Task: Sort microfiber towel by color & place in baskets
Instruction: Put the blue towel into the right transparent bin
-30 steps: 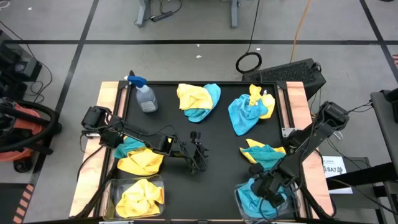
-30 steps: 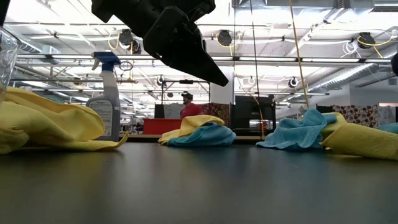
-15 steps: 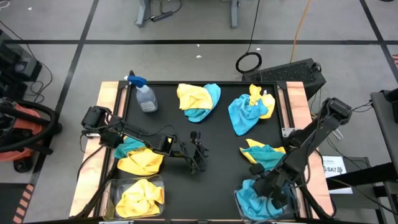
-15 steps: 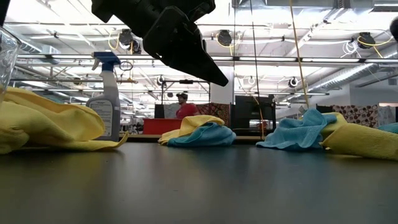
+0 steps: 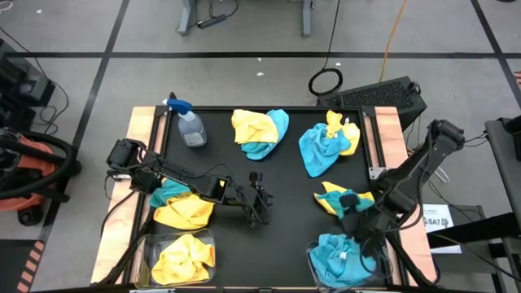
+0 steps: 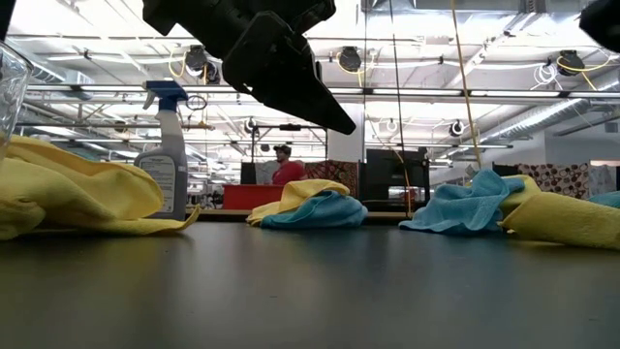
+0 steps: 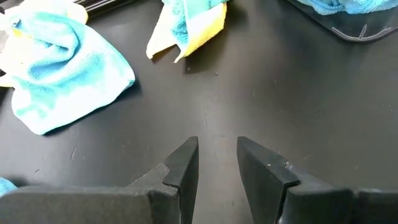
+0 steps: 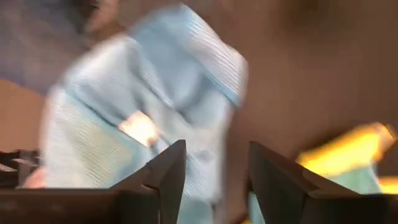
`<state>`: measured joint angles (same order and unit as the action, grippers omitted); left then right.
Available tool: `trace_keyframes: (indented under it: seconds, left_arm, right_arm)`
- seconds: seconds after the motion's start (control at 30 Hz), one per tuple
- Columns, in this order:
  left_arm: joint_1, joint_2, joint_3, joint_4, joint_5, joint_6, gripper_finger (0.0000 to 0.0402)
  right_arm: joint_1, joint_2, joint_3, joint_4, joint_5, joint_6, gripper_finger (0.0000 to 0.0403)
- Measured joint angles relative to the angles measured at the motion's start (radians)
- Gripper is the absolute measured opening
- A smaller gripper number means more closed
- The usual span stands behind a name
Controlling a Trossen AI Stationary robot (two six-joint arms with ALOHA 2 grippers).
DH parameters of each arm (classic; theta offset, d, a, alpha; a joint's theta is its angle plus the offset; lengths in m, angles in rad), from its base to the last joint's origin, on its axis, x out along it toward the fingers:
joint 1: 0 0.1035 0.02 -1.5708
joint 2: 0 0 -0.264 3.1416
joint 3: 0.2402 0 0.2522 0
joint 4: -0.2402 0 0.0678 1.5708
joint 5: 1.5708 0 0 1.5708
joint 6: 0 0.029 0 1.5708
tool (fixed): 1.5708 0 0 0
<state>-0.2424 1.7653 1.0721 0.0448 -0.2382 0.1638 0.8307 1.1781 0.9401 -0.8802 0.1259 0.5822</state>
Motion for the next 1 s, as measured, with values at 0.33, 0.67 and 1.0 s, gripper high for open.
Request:
trace_keyframes:
  seconds: [0.33,0.67,1.0]
  left_arm:
    - [0.000,0.000,0.000,0.000,0.000,0.003,0.0118]
    - [0.000,0.000,0.000,0.000,0.000,0.007,0.0118]
    - [0.000,0.000,0.000,0.000,0.000,0.008,0.0118]
  right_arm:
    - [-0.033,-0.011,0.001,-0.275,0.028,0.174,0.0178]
    - [-0.079,-0.011,0.001,-0.312,-0.001,0.173,0.0178]
    - [-0.118,-0.011,-0.139,-0.253,-0.100,0.192,0.0221]
